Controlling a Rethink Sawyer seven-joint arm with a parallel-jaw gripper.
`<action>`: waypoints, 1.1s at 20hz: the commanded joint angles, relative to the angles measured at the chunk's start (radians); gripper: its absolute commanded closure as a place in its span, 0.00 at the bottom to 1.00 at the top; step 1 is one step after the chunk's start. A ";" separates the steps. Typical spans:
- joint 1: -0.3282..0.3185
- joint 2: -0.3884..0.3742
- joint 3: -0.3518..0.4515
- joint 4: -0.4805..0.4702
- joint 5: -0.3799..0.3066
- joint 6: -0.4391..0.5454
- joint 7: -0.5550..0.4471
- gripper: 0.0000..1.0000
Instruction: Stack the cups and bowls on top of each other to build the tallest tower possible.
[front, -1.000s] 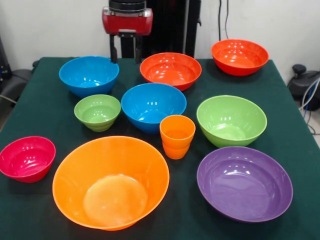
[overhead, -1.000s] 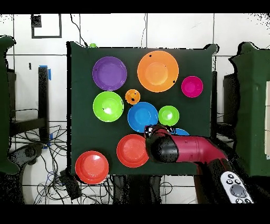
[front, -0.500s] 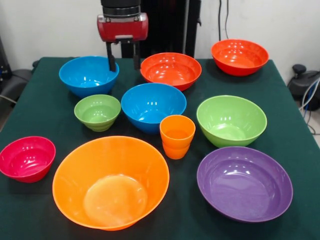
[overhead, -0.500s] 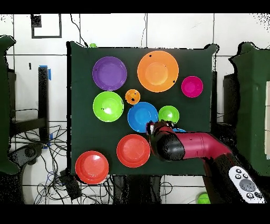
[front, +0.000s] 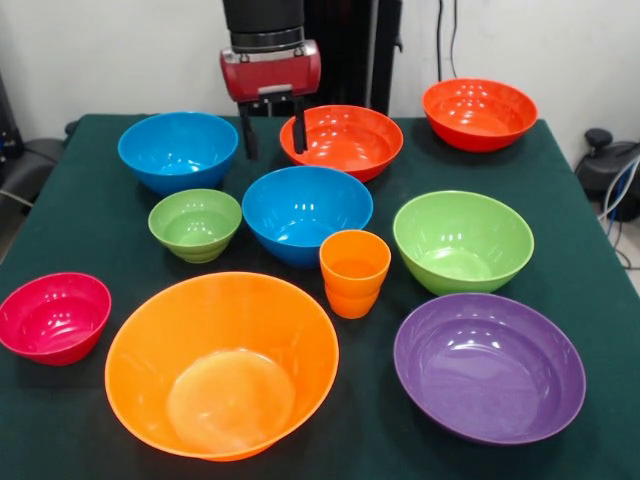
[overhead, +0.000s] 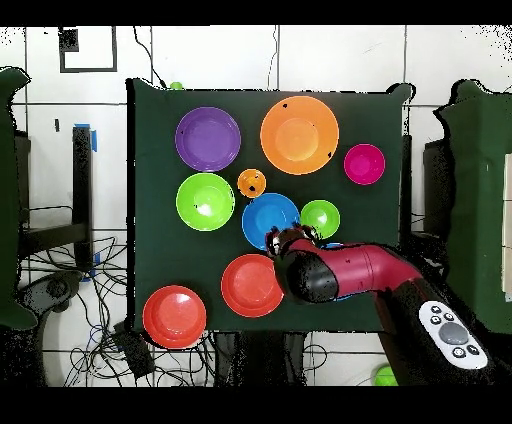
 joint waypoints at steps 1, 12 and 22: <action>0.008 0.059 0.054 -0.026 -0.125 -0.020 -0.080 0.00; -0.012 0.047 0.026 -0.053 -0.205 -0.034 -0.060 0.00; -0.022 0.096 -0.018 -0.063 -0.270 -0.097 -0.006 0.00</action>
